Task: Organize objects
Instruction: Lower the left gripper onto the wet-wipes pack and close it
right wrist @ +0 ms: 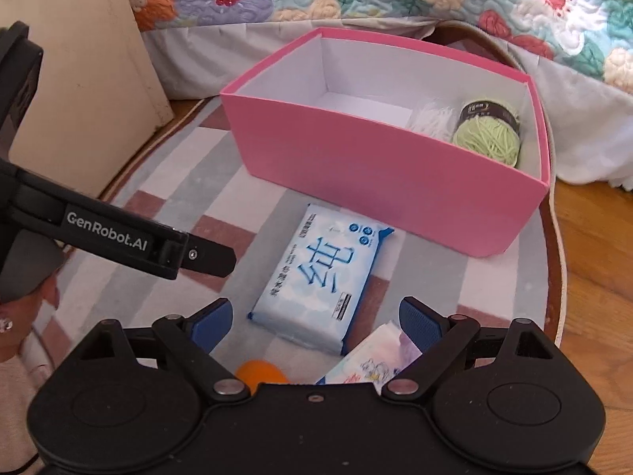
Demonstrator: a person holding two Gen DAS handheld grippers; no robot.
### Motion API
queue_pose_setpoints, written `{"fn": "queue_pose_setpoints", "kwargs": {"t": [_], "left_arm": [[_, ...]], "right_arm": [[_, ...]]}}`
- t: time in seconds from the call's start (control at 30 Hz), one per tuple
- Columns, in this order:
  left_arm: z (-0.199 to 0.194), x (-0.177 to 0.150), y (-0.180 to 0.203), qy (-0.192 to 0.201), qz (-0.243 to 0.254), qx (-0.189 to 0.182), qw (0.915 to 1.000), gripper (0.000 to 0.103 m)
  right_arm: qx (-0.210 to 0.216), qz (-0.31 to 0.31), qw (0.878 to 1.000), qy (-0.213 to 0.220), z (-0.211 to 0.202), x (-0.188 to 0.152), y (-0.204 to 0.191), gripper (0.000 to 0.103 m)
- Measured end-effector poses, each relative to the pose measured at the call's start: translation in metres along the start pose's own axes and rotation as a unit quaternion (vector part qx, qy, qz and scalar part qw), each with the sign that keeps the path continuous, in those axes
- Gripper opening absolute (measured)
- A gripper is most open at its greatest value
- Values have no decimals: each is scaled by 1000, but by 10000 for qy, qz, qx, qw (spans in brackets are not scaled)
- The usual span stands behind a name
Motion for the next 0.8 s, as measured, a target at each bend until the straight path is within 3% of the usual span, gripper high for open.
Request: {"fn": "queue_pose_setpoints", "kwargs": {"t": [0.27, 0.6, 0.8], "left_arm": [[13, -3, -5, 111, -156, -61, 9998, 97], [30, -4, -1, 43, -54, -394, 9992, 94], [41, -4, 0, 90, -40, -584, 9982, 89]], "right_arm": [[248, -459, 9986, -22, 26, 0, -18, 94], [370, -26, 9991, -216, 57, -4, -8, 94], [257, -176, 9994, -176, 65, -11, -7, 94]]}}
Point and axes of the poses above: each gripper's, at about its wrist camera, not at the fingertips, and z roughly the way its jaws point, y to its right, x to its top, the point moved 5 cm from there along z, roughly the way its jaws point, and after that the axes turned 13 degrees about -z, right-handed, at the moved point
